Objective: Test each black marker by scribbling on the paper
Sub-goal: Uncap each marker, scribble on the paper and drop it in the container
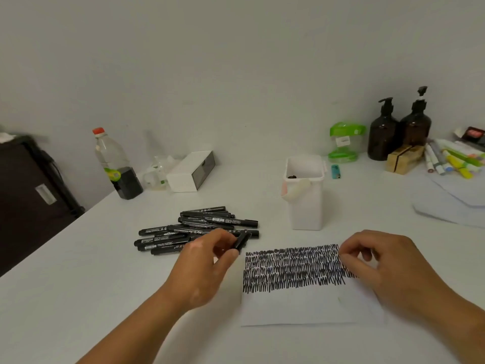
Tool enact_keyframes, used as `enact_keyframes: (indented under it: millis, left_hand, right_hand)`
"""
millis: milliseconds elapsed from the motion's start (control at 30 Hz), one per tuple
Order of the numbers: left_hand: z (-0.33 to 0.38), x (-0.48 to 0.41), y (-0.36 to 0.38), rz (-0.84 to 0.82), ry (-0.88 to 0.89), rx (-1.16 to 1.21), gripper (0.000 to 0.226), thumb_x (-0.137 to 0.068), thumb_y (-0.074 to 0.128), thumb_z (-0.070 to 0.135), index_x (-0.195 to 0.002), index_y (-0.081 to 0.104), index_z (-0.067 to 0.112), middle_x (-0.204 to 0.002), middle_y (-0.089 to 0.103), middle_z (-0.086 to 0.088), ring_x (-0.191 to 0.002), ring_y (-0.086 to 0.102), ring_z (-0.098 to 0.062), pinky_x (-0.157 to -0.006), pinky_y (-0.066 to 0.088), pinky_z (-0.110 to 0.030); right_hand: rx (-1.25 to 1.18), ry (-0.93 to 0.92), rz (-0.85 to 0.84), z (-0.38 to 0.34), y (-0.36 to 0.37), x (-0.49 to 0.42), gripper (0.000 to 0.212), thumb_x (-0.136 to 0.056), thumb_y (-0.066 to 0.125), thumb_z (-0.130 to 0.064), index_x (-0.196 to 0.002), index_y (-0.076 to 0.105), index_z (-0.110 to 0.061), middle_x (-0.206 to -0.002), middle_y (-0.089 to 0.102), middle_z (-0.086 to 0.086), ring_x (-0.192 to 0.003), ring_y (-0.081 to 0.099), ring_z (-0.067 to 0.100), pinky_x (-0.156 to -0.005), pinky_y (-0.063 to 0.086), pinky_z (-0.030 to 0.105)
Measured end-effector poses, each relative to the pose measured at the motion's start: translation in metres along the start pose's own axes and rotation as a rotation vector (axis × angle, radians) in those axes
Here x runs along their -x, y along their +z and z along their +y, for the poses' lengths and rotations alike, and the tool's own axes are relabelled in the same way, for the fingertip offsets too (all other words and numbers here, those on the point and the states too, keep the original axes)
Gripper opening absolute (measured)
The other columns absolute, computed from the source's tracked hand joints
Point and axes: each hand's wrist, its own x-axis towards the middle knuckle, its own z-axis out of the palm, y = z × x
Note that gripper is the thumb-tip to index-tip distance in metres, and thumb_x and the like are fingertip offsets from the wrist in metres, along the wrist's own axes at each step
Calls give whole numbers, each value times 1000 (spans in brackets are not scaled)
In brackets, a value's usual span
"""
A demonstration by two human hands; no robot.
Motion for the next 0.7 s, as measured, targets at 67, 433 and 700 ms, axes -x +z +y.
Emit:
enact_keyframes:
  millis: [67, 433, 700]
  left_hand:
    - [19, -9, 3, -80, -88, 282, 10, -92, 69, 28, -96, 67, 37, -88, 73, 15, -82, 67, 0, -69, 47, -8]
    - [70, -42, 54, -263, -283, 1174, 38, -89, 67, -4, -122, 58, 12, -97, 70, -24, -89, 71, -34, -75, 58, -35]
    - [49, -41, 73, -207, 4, 499, 20, -85, 78, 19, -93, 70, 35, -92, 74, 10, -83, 69, -5, -75, 53, -16]
  right_hand:
    - [-12, -3, -5, -2, -1, 1, 33, -77, 81, -8, -66, 69, -36, -70, 67, -19, -76, 57, 11, -64, 39, 11]
    - [-228, 71, -152, -1, 3, 0, 35, -72, 70, -62, -105, 63, -51, -90, 75, -21, -48, 46, 4, -56, 41, 12]
    - [-340, 241, -46, 14, 8, -7, 21, -83, 82, -24, -94, 74, -41, -75, 73, -8, -75, 67, 14, -71, 51, 20]
